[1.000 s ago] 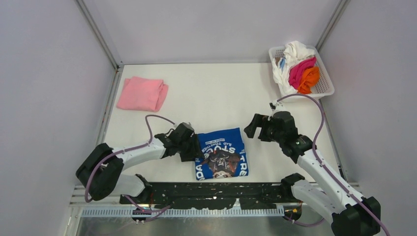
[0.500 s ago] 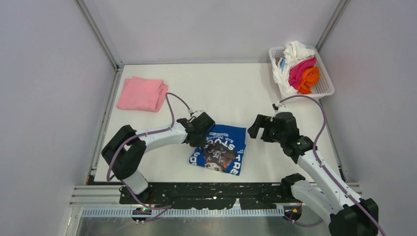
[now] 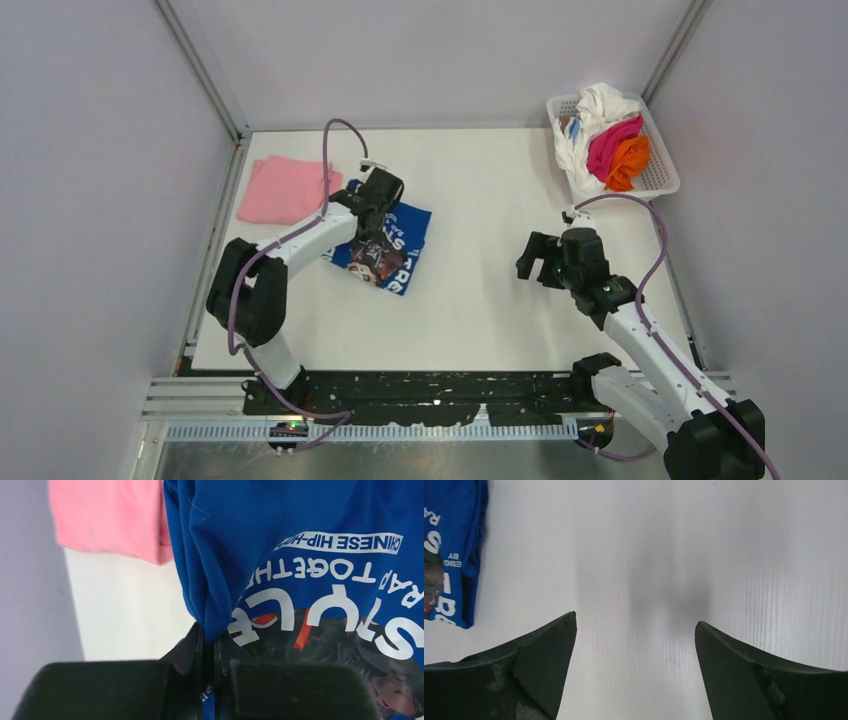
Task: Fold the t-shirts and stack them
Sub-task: Put the neatly folded tshirt into the corner of the board with the left arm
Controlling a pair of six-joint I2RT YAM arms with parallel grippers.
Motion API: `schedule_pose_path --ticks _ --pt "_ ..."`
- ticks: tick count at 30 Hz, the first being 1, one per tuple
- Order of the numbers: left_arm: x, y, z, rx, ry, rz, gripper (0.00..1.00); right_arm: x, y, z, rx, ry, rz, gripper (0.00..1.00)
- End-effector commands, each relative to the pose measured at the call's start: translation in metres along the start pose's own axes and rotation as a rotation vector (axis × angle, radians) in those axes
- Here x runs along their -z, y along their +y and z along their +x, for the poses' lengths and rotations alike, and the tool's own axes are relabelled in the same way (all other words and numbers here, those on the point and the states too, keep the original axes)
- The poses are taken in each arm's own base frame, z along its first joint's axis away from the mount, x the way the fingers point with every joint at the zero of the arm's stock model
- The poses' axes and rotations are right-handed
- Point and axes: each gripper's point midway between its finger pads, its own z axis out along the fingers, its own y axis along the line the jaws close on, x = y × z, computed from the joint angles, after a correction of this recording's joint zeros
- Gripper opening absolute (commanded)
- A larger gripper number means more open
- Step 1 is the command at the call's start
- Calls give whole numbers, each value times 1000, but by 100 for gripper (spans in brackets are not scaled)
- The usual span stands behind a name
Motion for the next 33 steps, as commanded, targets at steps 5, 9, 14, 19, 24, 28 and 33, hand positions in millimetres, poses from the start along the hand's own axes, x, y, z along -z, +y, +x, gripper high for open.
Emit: schedule_pose_path --ticks 5,9,14,19,24,28,33 --pt "-14 95 -71 -101 -134 -178 0 -1 -24 -7 7 -31 120 95" --pt "-16 130 -89 -100 -153 -241 0 -2 -27 -7 5 -33 136 95" --pt "-12 162 -112 -28 -190 -261 0 -5 -28 -5 3 -22 144 95" --pt "-2 177 -128 7 -229 -272 0 -7 -29 -3 4 -11 150 95" --pt "7 188 -141 91 -267 -223 0 -6 -29 -4 3 -15 151 95" --pt "17 193 -150 127 -300 -204 0 -6 -29 -5 3 -20 151 96" --pt "22 201 -163 175 -321 -170 0 -5 -30 -5 2 -22 154 95"
